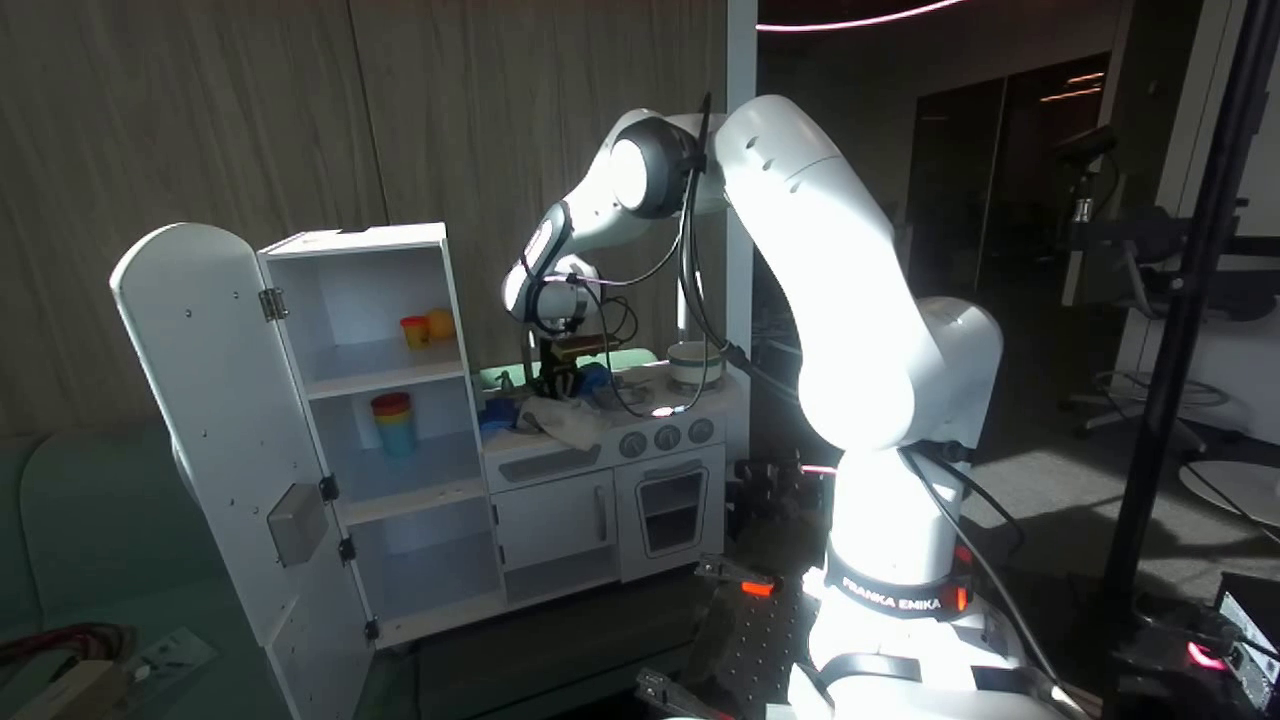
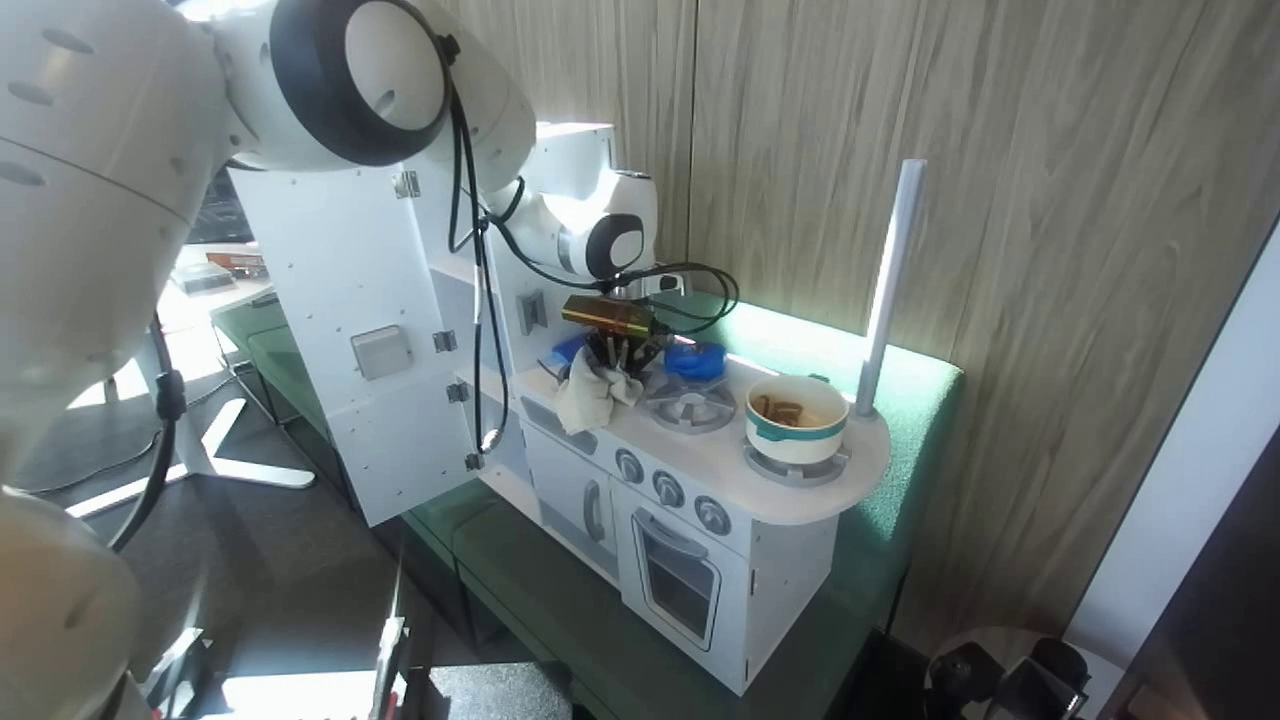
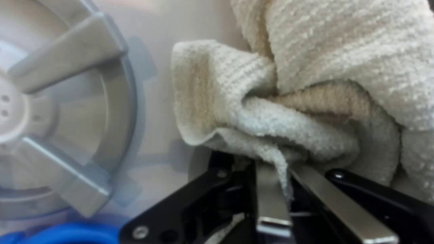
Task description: Use the towel to wipe the sink then place it back on top of the cabinet.
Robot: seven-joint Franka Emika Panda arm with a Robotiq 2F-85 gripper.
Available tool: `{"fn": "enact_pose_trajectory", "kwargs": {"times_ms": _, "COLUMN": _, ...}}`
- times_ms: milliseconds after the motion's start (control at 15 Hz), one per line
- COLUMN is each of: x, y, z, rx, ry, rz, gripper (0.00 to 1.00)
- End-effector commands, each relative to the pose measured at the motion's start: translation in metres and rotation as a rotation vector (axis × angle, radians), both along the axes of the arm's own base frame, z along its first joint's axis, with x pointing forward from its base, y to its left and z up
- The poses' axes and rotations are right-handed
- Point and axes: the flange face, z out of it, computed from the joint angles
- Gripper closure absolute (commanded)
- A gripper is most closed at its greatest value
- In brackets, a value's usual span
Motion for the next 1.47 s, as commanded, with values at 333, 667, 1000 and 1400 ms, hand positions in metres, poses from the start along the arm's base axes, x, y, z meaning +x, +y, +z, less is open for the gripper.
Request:
{"fn": "enact_pose_trajectory", "kwargs": {"times_ms": 333, "x": 0.047, "y": 0.004, "z": 0.000, "rx": -0.135, "ry": -0.151, "rz": 0.110, "gripper": 0.97}}
{"fn": "enact_pose_trajectory", "kwargs": {"times_ms": 667, "x": 0.033, "y": -0.004, "z": 0.001, "rx": -0.107, "ry": -0.130, "rz": 0.072, "gripper": 0.97}}
{"fn": "enact_pose_trajectory", "kwargs": {"times_ms": 1000, "x": 0.014, "y": 0.032, "z": 0.044, "rx": -0.107, "ry": -0.192, "rz": 0.173, "gripper": 0.97}}
{"fn": "enact_pose_trajectory", "kwargs": {"times_ms": 1400, "x": -0.015, "y": 0.072, "z": 0.134, "rx": -0.179, "ry": -0.374, "rz": 0.221, "gripper": 0.97}}
